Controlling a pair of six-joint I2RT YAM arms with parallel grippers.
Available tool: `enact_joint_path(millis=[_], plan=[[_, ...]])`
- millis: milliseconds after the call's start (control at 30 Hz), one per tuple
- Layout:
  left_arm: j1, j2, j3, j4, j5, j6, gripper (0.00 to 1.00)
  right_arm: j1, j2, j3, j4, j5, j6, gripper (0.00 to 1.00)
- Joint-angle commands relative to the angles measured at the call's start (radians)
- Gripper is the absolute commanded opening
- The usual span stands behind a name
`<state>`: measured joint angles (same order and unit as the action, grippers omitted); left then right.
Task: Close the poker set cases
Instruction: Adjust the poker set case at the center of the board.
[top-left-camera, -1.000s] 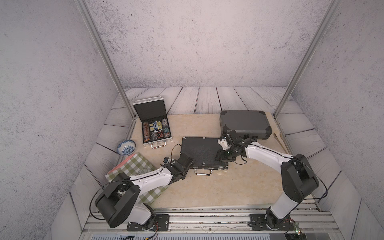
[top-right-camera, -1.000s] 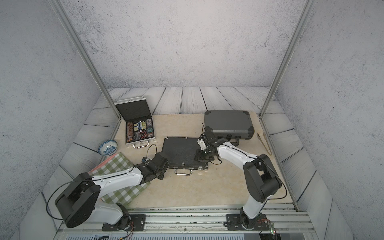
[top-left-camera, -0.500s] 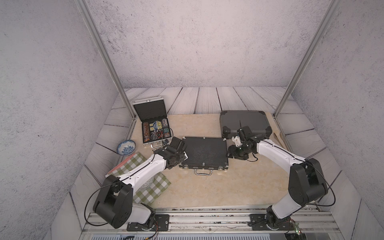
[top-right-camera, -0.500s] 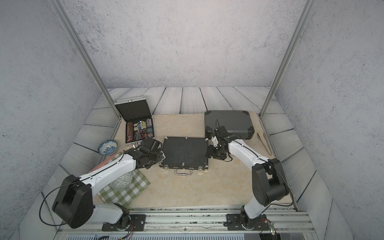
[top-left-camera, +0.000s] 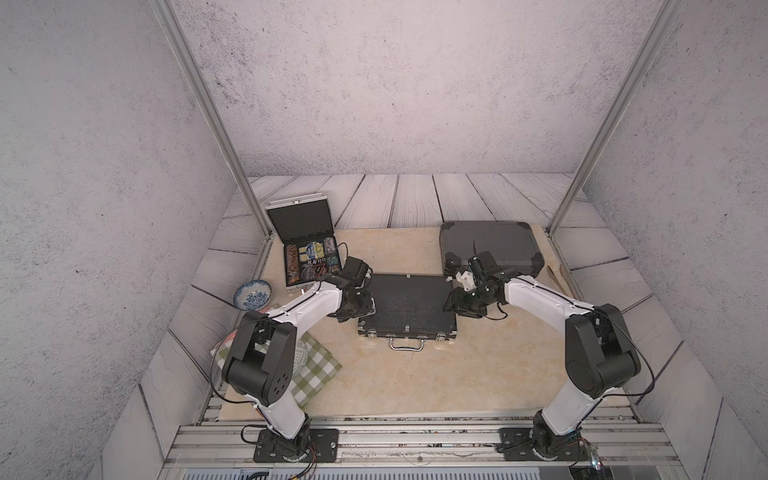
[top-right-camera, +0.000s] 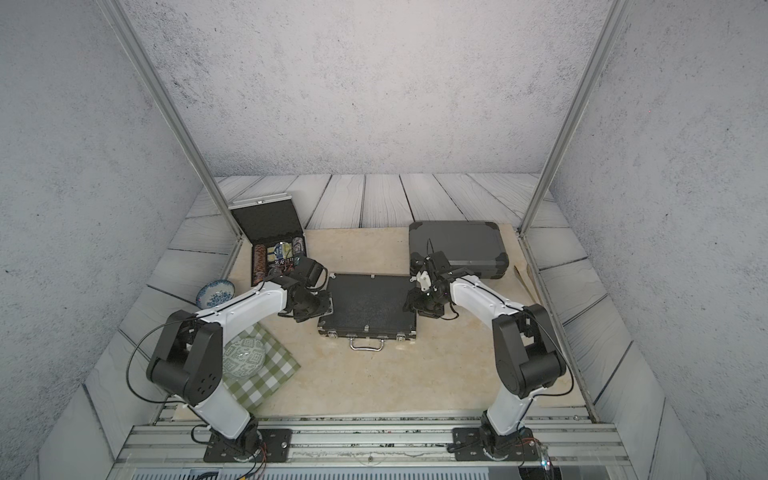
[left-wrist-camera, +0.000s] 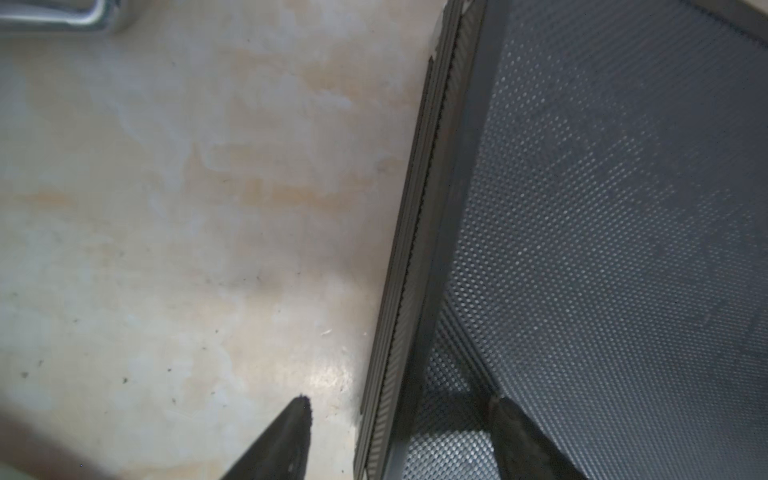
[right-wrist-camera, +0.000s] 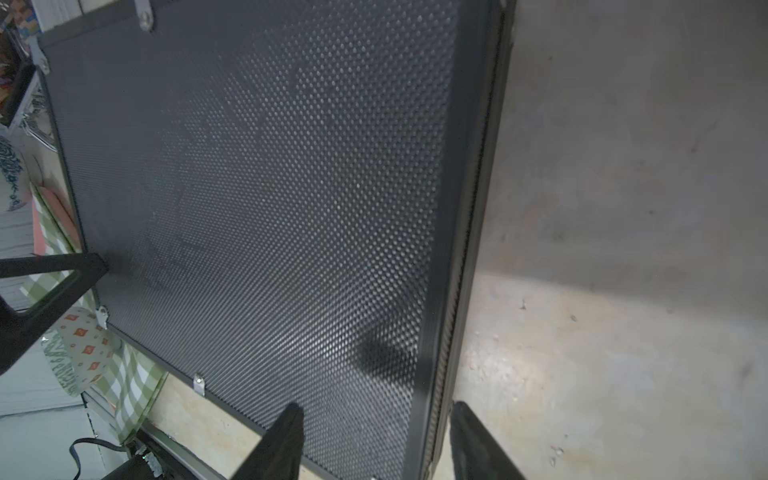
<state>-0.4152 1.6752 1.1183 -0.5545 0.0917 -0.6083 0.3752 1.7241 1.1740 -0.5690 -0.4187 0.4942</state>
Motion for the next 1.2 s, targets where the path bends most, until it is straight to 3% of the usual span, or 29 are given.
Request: enact_joint_path(millis=[0, 167, 433, 700, 967, 1067, 1167], plan=[[0.009, 0.028, -0.034, 0.022, 0.110, 0.044, 0.68, 0.001, 0.070, 0.033, 0.031, -0.054, 0.017, 0.54], [0.009, 0.031, -0.072, 0.033, 0.142, 0.043, 0.59, 0.002, 0.123, 0.071, 0.060, -0.091, 0.018, 0.48], [0.012, -0.015, -0.114, 0.017, 0.128, 0.054, 0.56, 0.055, 0.170, 0.125, 0.077, -0.133, 0.024, 0.44], [0.035, -0.013, -0.131, 0.029, 0.136, 0.051, 0.56, 0.079, 0.218, 0.193, 0.079, -0.100, 0.052, 0.44], [0.035, 0.063, -0.051, 0.064, 0.178, 0.062, 0.53, 0.070, 0.217, 0.189, 0.055, -0.065, 0.051, 0.45], [0.035, 0.077, -0.016, 0.047, 0.144, 0.059, 0.52, 0.067, 0.202, 0.186, 0.050, -0.061, 0.046, 0.49], [0.035, 0.053, 0.003, -0.008, 0.065, 0.057, 0.61, 0.058, 0.175, 0.199, 0.031, -0.063, 0.037, 0.52]])
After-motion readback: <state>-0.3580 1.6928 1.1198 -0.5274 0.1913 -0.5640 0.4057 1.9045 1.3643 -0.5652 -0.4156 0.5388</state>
